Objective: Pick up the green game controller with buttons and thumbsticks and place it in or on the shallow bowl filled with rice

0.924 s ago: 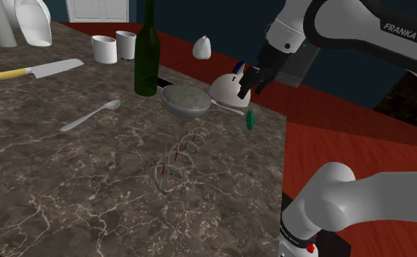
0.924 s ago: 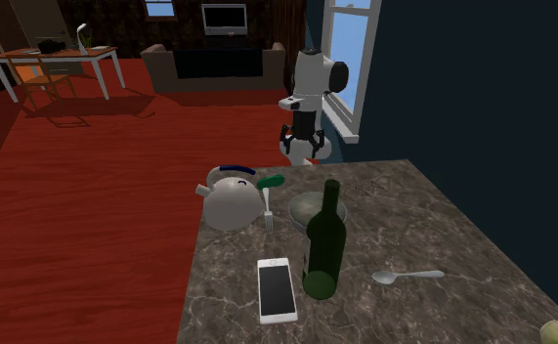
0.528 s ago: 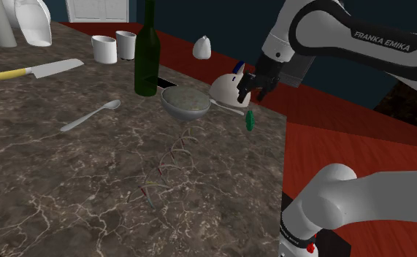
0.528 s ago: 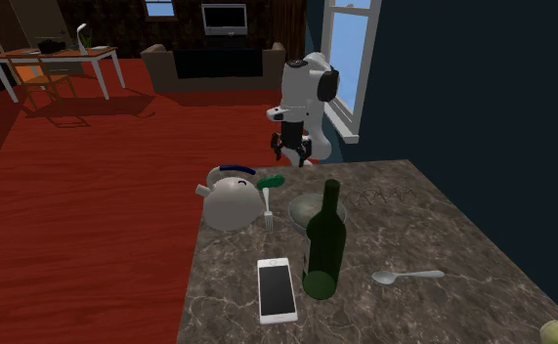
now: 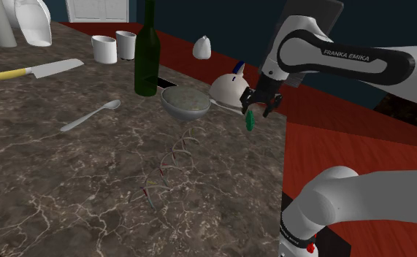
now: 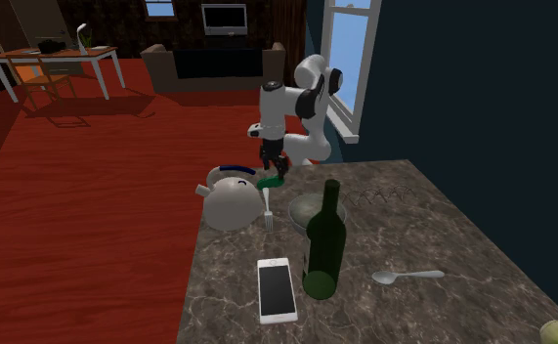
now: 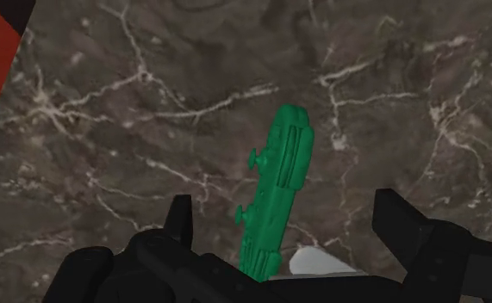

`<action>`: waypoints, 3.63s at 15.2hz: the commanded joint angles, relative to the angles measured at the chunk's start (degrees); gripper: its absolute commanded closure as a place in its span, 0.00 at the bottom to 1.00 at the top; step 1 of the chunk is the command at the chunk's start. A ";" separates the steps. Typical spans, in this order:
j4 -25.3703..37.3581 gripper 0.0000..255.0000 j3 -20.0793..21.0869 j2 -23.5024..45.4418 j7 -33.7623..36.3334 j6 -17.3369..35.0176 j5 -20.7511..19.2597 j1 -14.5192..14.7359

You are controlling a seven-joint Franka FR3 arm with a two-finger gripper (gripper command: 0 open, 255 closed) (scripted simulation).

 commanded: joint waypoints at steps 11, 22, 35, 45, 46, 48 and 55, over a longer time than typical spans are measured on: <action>-5.43 0.00 0.10 0.60 0.80 5.79 0.14 -0.30; -5.42 1.00 0.10 0.60 0.81 5.78 0.14 -0.29; 3.03 1.00 0.07 0.57 0.87 -2.70 0.11 -0.30; 11.68 1.00 0.05 1.87 0.93 -10.05 0.09 -0.30; 12.60 1.00 0.05 2.06 0.93 -10.78 0.09 -0.30; 14.46 1.00 0.05 2.48 0.94 -12.22 0.08 -0.30; 21.32 1.00 0.03 4.29 0.98 -17.27 0.08 -0.30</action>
